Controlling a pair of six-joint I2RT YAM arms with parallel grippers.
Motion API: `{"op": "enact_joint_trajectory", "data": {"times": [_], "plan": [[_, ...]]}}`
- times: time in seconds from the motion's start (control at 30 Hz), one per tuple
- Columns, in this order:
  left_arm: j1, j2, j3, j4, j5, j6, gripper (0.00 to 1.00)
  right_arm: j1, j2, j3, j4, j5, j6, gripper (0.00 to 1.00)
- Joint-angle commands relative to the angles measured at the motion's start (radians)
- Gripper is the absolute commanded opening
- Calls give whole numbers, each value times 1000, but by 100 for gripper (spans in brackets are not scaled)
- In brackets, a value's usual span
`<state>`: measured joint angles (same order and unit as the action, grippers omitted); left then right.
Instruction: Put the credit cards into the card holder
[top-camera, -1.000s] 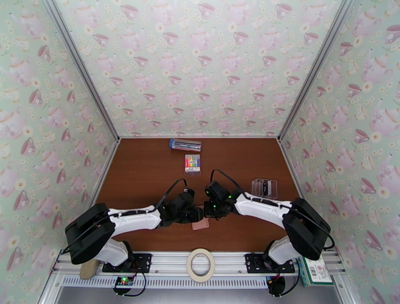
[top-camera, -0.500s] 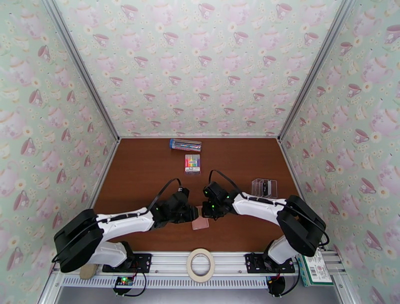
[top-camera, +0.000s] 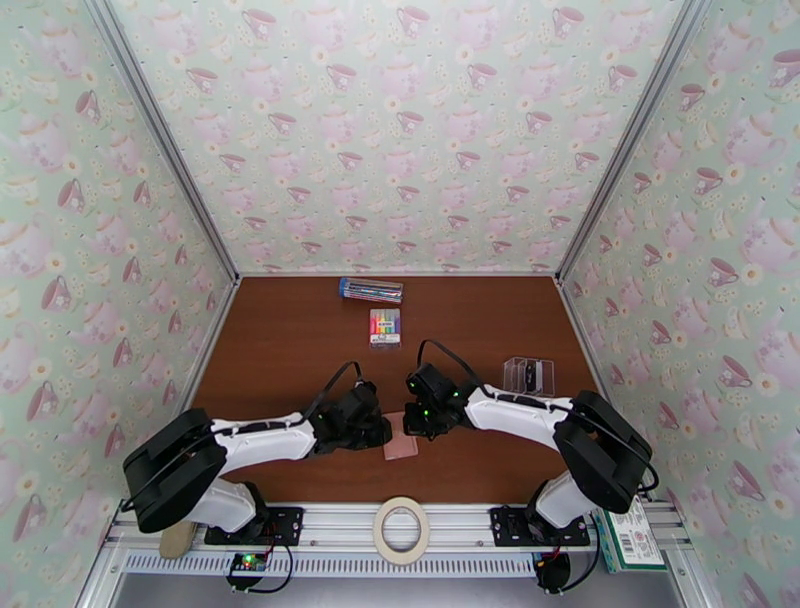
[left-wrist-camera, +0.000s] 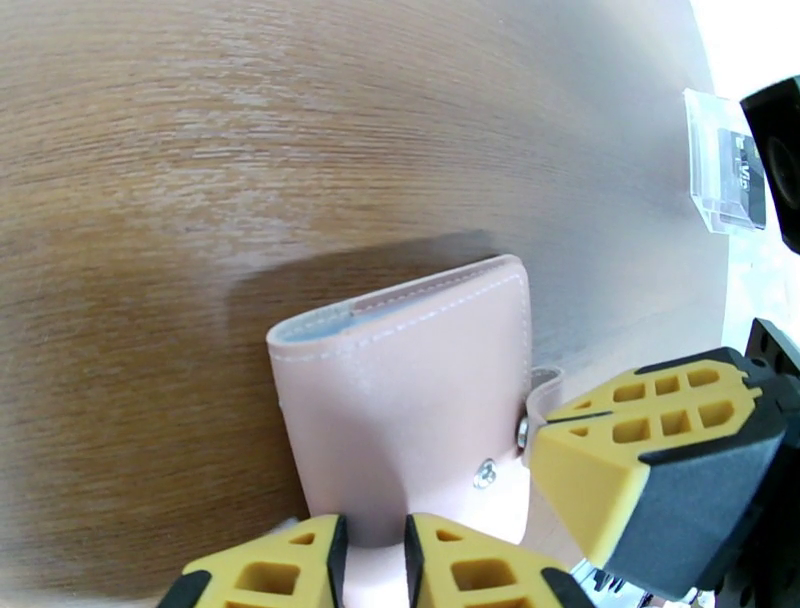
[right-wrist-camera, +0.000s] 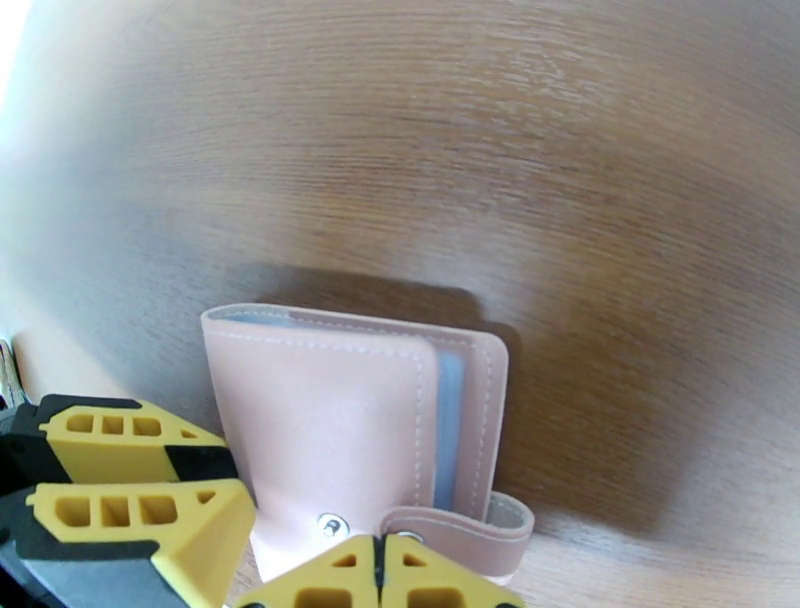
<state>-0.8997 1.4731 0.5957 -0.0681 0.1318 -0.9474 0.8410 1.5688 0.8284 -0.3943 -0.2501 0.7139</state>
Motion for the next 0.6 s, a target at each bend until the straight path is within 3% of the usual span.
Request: {"op": "enact_joint_trajectory", "data": {"times": [0.0,0.57], "plan": [[1,41,17,-3,18,-8,25,-1,-24,5,-38,6,3,0],[-7,59,26,-2,10,-5,24,4,-39,49,-69,-24,-13,0]]}}
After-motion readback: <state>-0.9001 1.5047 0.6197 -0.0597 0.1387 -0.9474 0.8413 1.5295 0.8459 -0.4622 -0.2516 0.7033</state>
